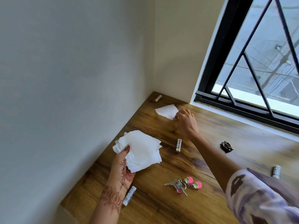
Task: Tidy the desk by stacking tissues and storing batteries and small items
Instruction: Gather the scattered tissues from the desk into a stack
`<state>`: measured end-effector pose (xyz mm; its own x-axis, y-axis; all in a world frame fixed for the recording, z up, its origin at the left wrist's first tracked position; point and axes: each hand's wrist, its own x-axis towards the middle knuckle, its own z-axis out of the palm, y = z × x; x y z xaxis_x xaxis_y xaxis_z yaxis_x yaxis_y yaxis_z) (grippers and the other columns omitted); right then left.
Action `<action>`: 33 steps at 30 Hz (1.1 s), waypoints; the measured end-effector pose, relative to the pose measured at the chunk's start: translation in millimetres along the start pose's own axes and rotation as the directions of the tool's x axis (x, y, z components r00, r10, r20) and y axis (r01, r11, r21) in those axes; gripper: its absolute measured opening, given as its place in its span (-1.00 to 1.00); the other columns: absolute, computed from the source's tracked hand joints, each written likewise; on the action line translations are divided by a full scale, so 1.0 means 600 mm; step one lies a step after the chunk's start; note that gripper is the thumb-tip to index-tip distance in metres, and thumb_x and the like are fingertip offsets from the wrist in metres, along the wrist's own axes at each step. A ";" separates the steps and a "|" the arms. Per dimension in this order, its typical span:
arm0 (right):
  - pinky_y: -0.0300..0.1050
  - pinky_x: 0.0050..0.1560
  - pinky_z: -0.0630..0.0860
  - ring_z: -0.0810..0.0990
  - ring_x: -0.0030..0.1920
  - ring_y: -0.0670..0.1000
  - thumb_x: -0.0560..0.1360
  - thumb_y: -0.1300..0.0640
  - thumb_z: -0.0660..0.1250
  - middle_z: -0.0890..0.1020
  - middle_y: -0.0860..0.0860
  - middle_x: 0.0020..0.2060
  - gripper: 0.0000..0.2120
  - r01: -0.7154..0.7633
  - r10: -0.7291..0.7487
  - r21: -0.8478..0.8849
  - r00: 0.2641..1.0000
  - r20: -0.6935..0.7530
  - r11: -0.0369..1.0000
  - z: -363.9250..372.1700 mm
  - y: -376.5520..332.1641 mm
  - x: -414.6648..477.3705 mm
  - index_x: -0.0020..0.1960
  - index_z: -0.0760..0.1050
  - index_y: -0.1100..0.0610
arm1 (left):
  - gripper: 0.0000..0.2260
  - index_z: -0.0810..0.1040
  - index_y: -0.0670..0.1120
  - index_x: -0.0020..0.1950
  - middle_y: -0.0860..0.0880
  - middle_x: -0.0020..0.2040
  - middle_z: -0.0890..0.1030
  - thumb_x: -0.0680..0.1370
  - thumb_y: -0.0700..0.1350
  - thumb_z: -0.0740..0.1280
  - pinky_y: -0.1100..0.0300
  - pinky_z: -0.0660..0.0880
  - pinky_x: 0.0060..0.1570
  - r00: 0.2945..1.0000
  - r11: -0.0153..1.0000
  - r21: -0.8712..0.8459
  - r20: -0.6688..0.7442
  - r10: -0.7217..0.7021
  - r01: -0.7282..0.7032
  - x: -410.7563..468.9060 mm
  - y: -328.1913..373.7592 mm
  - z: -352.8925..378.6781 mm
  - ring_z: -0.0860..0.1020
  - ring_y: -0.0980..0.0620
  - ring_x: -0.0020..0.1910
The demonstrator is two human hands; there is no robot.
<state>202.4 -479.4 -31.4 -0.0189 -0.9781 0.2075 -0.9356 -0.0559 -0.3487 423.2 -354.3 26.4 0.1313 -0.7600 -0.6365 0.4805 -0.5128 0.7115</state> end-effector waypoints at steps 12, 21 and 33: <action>-0.37 -0.46 0.39 0.44 -0.41 -0.09 0.54 0.14 0.27 0.51 -0.05 -0.37 -0.84 -0.341 0.326 0.615 0.935 0.142 0.711 -0.124 -0.140 -0.168 -0.07 0.56 0.23 | -0.74 0.42 -0.18 0.17 -0.07 -0.15 0.54 0.58 -0.04 0.20 0.26 0.55 -0.49 0.987 0.999 -0.008 0.161 -0.032 0.034 -0.042 -0.025 -0.011 0.52 0.00 -0.20; -0.11 -0.39 0.35 0.44 -0.45 -0.02 0.54 0.02 0.24 0.54 0.01 -0.42 -0.70 -0.229 0.136 0.528 0.968 0.210 0.818 -0.135 -0.232 -0.262 -0.22 0.52 0.22 | -0.71 0.46 -0.19 0.19 -0.09 -0.20 0.53 0.59 -0.03 0.18 0.30 0.53 -0.55 0.972 1.000 -0.027 0.236 0.000 0.006 -0.107 -0.047 -0.010 0.50 -0.02 -0.25; 0.02 -0.12 0.55 0.62 -0.13 0.16 0.55 0.20 0.14 0.66 0.17 -0.15 -0.73 -0.273 0.181 0.617 0.961 0.209 0.738 -0.171 -0.218 -0.338 -0.08 0.57 0.31 | -0.66 0.47 -0.23 0.22 -0.17 -0.06 0.60 0.55 -0.04 0.25 0.12 0.57 -0.27 0.948 0.994 0.101 0.311 -0.074 0.045 -0.135 -0.080 0.001 0.58 -0.08 -0.13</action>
<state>292.6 -253.4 65.9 -0.1139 -0.9920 -0.0544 -0.4681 0.1018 -0.8778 388.8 -268.3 44.4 -0.1804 -0.8062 -0.5634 0.3959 -0.5839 0.7087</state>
